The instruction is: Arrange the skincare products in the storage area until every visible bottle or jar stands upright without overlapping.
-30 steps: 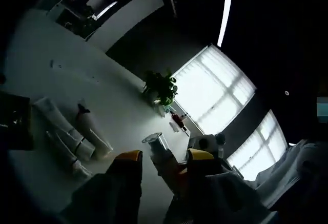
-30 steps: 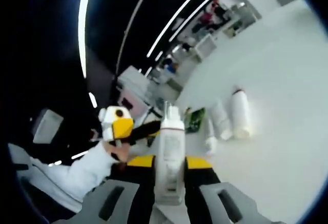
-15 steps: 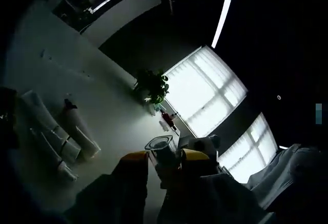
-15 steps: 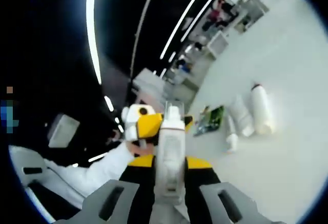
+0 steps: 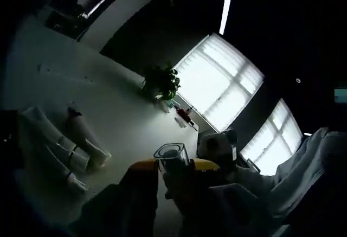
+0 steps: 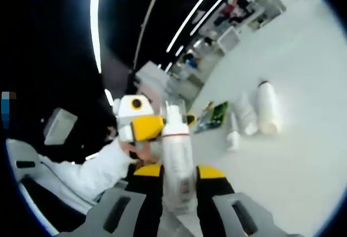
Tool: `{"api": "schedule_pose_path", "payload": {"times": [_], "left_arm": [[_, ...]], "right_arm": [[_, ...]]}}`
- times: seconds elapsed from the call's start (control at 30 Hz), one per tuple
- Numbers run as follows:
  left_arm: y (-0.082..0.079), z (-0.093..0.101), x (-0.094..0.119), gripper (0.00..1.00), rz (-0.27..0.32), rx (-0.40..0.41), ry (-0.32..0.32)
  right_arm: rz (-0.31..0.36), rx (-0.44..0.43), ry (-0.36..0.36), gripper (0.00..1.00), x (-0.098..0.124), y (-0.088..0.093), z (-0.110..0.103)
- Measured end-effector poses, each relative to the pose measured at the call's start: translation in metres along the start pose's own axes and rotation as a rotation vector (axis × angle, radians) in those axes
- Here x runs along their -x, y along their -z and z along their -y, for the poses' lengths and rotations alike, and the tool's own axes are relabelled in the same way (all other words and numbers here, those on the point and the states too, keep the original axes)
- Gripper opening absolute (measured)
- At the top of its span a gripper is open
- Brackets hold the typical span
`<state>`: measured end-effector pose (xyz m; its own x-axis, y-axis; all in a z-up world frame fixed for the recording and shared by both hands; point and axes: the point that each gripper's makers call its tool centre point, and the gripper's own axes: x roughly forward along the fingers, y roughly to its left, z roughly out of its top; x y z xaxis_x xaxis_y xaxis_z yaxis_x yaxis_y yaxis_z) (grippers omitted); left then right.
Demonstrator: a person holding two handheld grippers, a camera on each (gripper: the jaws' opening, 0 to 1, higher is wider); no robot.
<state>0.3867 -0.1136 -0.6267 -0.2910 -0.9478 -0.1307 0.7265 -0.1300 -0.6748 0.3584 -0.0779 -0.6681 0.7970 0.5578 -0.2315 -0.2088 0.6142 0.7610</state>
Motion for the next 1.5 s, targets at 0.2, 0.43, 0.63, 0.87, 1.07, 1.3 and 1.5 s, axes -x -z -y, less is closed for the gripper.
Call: {"api": "schedule_pose_path", "payload": {"times": [0.2,0.43,0.63,0.87,1.07,1.3,1.5], "left_arm": [[0.0,-0.01,-0.007,0.17,-0.033,-0.13,-0.042],[0.009,-0.012,-0.019,0.17,-0.105,-0.297,-0.098],[0.008,-0.019,-0.024,0.17,-0.097,-0.327,-0.158],[0.013,-0.025,-0.03,0.16,-0.138,-0.42,-0.184],[0.015,-0.033,-0.032,0.16,-0.168,-0.451,-0.24],[0.021,-0.043,-0.035,0.17,-0.203,-0.528,-0.288],[0.022,-0.051,-0.035,0.17,-0.214,-0.53,-0.317]], "right_arm": [[-0.025,0.103,0.1,0.19,0.001,0.001,0.018],[-0.062,0.144,0.201,0.21,0.002,0.005,0.039],[-0.049,0.205,0.271,0.21,0.003,-0.001,0.053],[-0.067,0.289,0.331,0.21,0.0,-0.002,0.068],[-0.034,0.31,0.323,0.21,-0.007,-0.004,0.08],[-0.049,0.387,0.328,0.2,-0.016,-0.005,0.092],[-0.062,0.477,0.298,0.2,-0.019,-0.007,0.099]]}}
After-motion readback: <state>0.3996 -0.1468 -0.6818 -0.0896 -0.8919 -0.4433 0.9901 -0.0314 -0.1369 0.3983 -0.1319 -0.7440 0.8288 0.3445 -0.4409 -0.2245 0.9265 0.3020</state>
